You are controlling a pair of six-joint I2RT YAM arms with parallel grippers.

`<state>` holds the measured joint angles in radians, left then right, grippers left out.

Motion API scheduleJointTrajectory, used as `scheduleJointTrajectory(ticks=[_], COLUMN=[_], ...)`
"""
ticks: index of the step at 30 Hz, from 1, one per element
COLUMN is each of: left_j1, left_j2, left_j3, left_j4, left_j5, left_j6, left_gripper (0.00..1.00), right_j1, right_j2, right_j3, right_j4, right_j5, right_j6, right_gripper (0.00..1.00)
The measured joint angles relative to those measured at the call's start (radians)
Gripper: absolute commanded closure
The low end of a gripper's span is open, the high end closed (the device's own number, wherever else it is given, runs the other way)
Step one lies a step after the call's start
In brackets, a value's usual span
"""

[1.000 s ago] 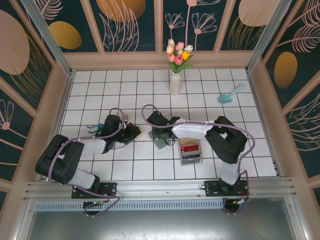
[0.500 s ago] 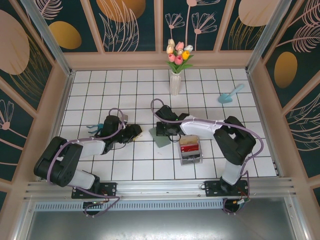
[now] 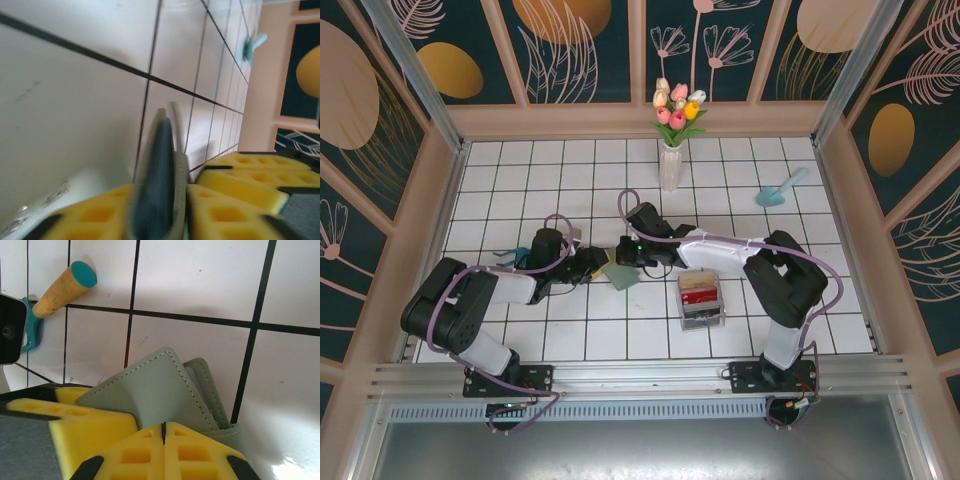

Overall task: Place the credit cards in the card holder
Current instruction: Open the button on the card holder, then move the storage box to the center of the table.

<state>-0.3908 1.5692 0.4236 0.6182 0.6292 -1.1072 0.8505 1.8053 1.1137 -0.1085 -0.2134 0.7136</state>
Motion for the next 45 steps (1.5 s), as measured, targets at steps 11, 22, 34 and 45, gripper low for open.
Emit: scheduleJointTrajectory(ticks=[11,22,34,45], left_j1=[-0.008,-0.009,-0.009,-0.009], left_j2=[-0.025,-0.054,-0.063,-0.084], left_j3=[0.013,0.037,0.095,0.121], left_j4=[-0.08,-0.158,-0.319,-0.388], left_j5=[-0.019,-0.026,0.055,0.089], left_j6=[0.057,0.138,0.283,0.326], left_gripper=[1.0,1.0,0.98,0.97], right_j1=[0.027,-0.024,-0.055,0.069], right_j2=[0.031,-0.058,-0.745,-1.028], right_j3=[0.076,0.074,-0.233,-0.61], right_j4=[-0.232,-0.299,-0.428,-0.533], right_j5=[0.31,0.343,0.286,0.105], right_j6=[-0.128,-0.183,0.019,0.337], right_gripper=[1.0,0.57,0.3,0.27])
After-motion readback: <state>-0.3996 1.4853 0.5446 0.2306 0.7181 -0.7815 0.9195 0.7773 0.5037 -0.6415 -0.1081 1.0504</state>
